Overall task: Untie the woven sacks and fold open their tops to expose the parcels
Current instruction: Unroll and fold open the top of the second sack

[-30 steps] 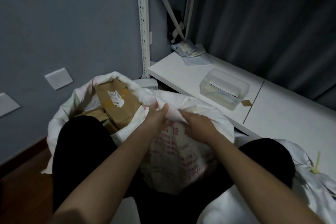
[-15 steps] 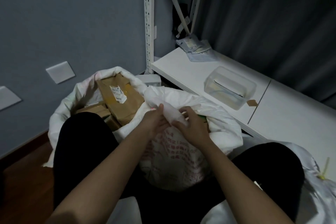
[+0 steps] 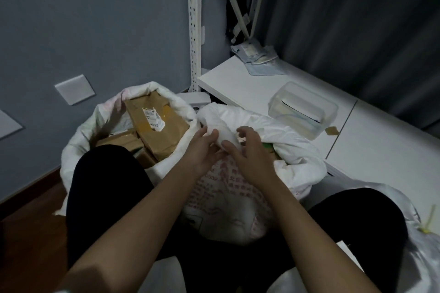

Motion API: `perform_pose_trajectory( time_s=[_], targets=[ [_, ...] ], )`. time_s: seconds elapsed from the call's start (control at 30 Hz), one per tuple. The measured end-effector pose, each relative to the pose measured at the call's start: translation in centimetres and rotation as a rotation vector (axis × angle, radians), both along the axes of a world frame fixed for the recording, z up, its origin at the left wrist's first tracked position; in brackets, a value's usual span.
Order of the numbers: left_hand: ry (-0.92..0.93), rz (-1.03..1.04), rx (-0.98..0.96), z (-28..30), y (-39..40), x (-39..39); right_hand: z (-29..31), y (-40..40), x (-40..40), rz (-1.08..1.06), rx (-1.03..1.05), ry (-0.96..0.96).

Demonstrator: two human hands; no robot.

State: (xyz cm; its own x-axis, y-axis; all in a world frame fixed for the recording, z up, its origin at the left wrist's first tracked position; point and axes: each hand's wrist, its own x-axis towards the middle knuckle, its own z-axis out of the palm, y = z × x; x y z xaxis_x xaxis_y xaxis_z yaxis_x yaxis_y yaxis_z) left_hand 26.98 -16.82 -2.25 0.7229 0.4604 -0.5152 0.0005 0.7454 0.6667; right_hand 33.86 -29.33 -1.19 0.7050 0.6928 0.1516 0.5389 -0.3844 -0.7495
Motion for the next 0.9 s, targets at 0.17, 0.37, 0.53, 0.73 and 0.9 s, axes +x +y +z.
perform_pose_trajectory(
  time_s=[0.17,0.37,0.53,0.73,0.9],
  targets=[
    [0.229,-0.213,0.229,1.5,1.8,-1.0,-2.5,1.1,-0.2,-0.076,0.213,-0.011],
    [0.425,-0.172,0.411,1.6,2.4,0.3,-3.3,-0.5,-1.1,0.228,0.002,-0.451],
    [0.147,-0.097,0.052,1.2,1.2,-0.3,-0.1,0.4,-1.0,0.004,-0.018,-0.007],
    [0.302,-0.155,0.183,1.9,2.5,-0.9,-1.1,3.2,-2.3,-0.191,0.244,0.152],
    [0.433,-0.215,0.652,2.2,3.6,0.3,-4.0,3.0,-2.8,0.138,0.025,-0.551]
  ],
)
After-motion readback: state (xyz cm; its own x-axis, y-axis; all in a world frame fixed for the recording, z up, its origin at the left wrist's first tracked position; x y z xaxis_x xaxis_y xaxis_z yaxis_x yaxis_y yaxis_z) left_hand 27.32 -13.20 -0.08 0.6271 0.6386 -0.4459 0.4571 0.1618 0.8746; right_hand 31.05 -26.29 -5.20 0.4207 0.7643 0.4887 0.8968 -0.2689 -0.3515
